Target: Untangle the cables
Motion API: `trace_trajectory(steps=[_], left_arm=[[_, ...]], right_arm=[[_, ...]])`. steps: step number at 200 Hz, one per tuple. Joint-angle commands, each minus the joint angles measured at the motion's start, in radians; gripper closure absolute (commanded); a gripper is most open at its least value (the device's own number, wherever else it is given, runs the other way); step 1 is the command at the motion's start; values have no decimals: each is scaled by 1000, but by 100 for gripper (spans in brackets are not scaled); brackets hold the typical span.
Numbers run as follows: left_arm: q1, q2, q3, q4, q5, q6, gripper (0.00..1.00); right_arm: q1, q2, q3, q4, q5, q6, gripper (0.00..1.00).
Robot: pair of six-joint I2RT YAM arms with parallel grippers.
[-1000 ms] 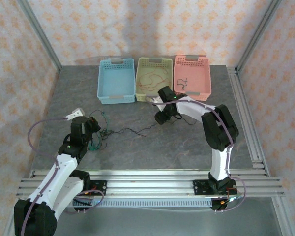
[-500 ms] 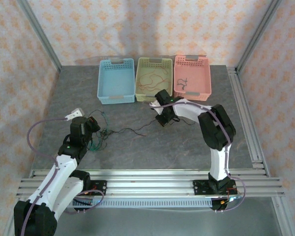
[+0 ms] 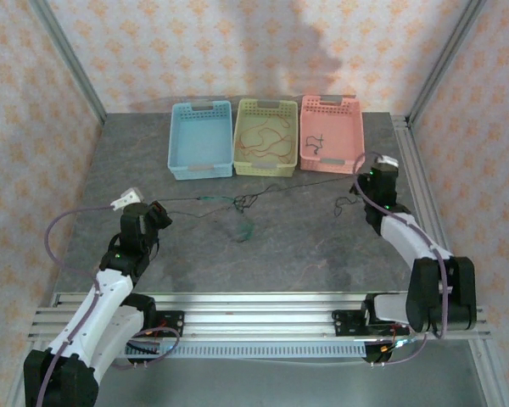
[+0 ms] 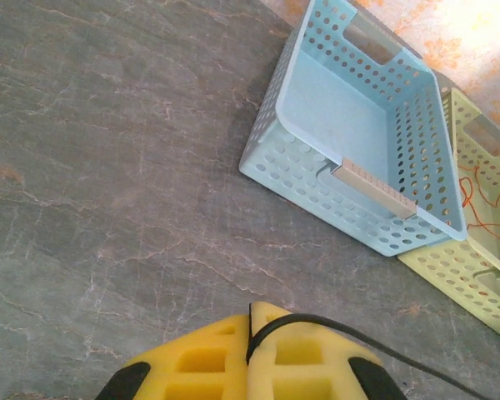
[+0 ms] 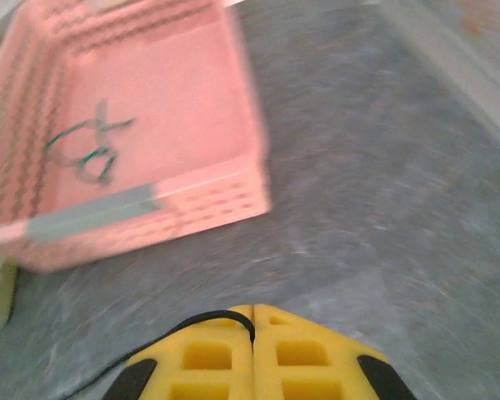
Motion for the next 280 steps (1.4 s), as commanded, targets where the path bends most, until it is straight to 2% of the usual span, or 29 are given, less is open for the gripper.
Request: trace_trajectory(steps=[1,72,81,113,162,199,231,280], left_arm=[[-2,-24,-8,-21,-73,-15,100],[15,-118,-22,-134,-225,-85,100],[20,-126,-32,-119,-216,-81,100],[19,-68,-12,-95,-161,-54,100],[19,-60,-15,-74,-137,-45,100],[18,-57,-16,-70,-131,-44,100],[18,-51,-13,-67,-129,-44,100],[18,-50,-15,-66,-129,-44,100]], right_arm=[[-36,-38,-44,109,69,204,100],[-159,-85,-146,167,186,327,100],[-160,-80,-150,180,164,319,100],[-147,-67,-126,214,-29,309,100],[8,-231,22,67,-71,238,100],[208,-241,252,-30,-44,192,100],[353,-97,503,-65,-28,161,100],[509,274,901,-64,-70,139,100]])
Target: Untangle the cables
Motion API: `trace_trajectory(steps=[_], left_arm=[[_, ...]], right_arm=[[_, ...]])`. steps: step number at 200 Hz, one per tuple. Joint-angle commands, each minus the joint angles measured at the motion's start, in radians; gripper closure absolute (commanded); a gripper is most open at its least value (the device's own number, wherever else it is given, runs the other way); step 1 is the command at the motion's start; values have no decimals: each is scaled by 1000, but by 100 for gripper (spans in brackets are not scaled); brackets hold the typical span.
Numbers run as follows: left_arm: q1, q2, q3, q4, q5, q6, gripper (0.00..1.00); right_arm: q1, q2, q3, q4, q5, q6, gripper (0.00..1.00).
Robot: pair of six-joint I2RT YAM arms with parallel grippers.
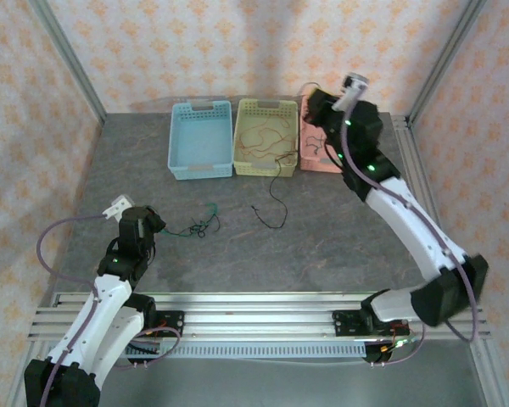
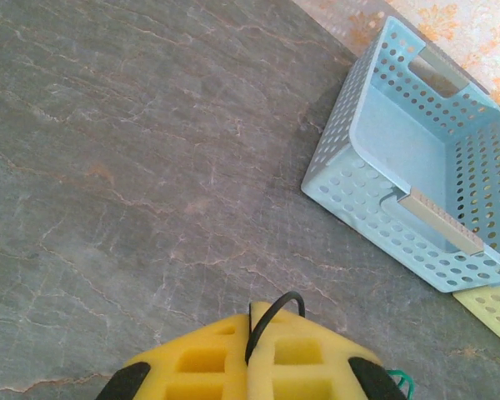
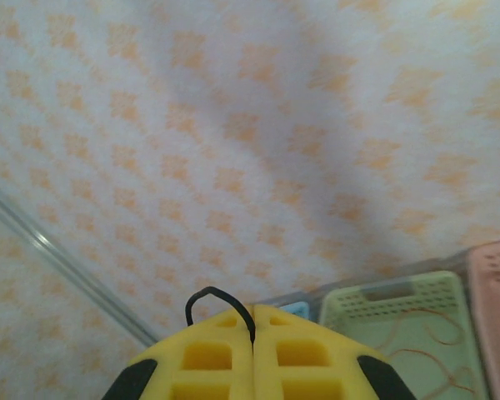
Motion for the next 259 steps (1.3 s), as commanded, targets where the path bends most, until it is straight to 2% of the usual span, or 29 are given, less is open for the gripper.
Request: trace_trajectory(steps=[1,69,118,139,165,188,203,223,259], left_arm=[[5,3,3,16,-8,8,100],[0,0,-2,22,-9,9,100],[-4,3,-2,22,-13,7,100],[-4,1,-1,24,-14,7,100],[-6,2,-3,26,-13,8,100],[-6,3,-3,27,-14,8,100],[-7,2,-2,27,-14,8,100],[-8,-6,-7,29,-14,8,100],[-10,2,-4,32,-13,9,100]], right_arm=[[57,145,147,-33,-26,-32,100],[146,640,606,78,-169,21,100],[166,956,1028,-5,-233,86,100],[169,1045,1116,-5,-235,111,100],[173,1105,1097,-1,-222,113,100],[186,1134,1023,-10,-237,88,74],[193,1135,974,-33,-318,54,62],[215,1037,830,-78,-288,-66,53],[217,766,488,-83,-136,-214,49]])
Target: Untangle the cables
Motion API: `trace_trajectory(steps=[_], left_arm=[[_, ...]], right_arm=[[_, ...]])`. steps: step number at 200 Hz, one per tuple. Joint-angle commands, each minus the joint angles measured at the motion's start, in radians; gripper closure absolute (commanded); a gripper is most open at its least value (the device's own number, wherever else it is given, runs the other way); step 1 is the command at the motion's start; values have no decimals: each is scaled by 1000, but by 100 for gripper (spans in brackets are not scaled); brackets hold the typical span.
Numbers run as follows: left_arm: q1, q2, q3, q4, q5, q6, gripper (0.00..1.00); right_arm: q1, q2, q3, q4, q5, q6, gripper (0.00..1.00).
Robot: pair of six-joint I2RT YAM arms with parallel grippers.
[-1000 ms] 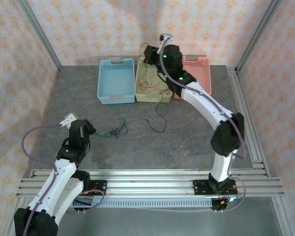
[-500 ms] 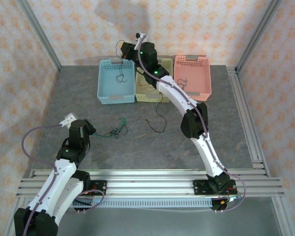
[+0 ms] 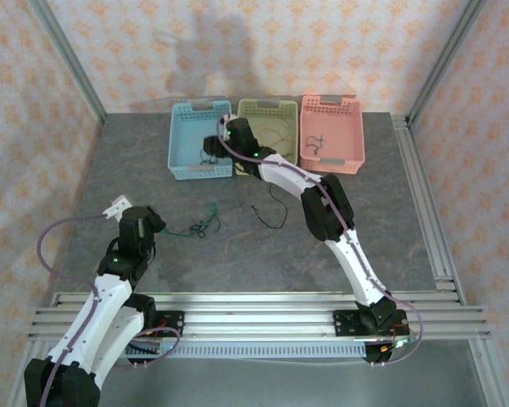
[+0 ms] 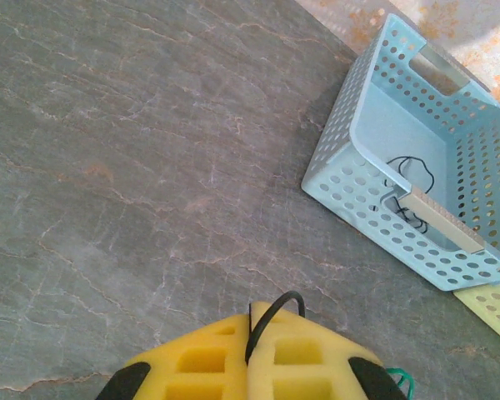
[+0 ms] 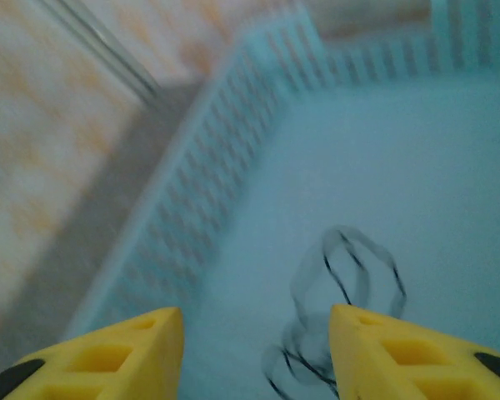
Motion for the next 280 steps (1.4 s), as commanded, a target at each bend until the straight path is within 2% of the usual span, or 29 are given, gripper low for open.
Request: trace_trajectory(steps=[1,21,58,94,142,188,223,249,280], left_arm=[[-9,0,-4,31,-15,8,100],[-9,2,-3,29,-16,8,100],[-12,-2,-6,31,-19,8,100],[-19,-4,-5,29,-25,8,100],[-19,-6,-6,30,-27,8,100],[-20,10,0,29,-28,8,100],[-21,8,-1,31,-30,8,100],[-23,7,-1,31,-29,9,100],[-23,5,-2,30,-33,8,100]], right_arm=[[2,-261,-141,0,103,-141,49],[-5,-416,-344,27,161,-179,48],[-27,-697,-780,214,242,-185,48],[-33,-817,-1016,265,359,-176,49],[-38,-804,-1132,247,406,-139,49],[-45,-668,-1088,231,298,-116,47],[-45,-600,-1059,234,320,-108,49],[-44,-605,-1056,228,297,-120,64],[-43,-731,-1151,341,286,-104,99]])
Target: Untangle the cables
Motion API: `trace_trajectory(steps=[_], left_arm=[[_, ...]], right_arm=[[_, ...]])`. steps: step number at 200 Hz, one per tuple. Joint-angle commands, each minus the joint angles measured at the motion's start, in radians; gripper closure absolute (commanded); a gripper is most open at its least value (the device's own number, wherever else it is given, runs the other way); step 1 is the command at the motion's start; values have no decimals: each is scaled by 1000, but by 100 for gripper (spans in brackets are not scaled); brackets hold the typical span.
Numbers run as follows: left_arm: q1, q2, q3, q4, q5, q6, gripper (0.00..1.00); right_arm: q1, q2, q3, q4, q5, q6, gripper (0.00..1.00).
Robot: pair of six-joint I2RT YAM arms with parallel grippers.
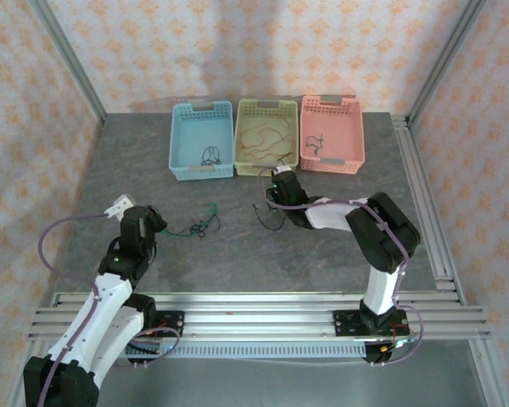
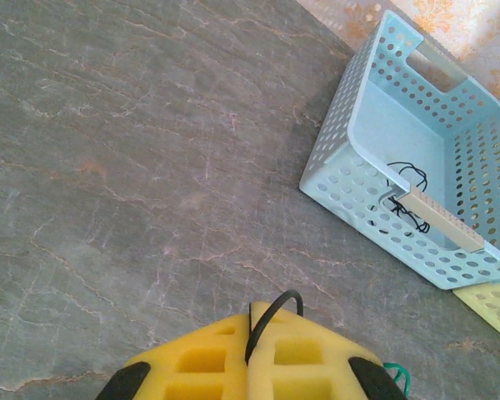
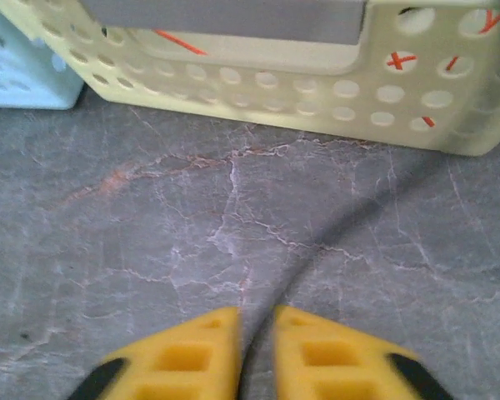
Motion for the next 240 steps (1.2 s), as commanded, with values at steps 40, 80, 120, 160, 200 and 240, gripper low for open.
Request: trace_trajectory(steps=[40,80,120,160,200,240], left_arm=[[-11,7,3,24,-34,9,100],[-13,2,1,24,-36,9,100],[-14,0,0,21,-37,8,100],[-16,-8,-3,20,-43,6,100],[-17,-11,-4,20,-46,8,100],[-23,-28,-11,22,-49,9,100]], right_arm=[[5,-393,-122,161,-11,-29,100],[5,-499,-53,173,-93,-128,100],[7,-397,144,191,-212,-123,100],[8,-194,283,370,-249,-123,100],[8,65,448,567,-246,-92,100],[9,295,686,539,-226,-77,100]])
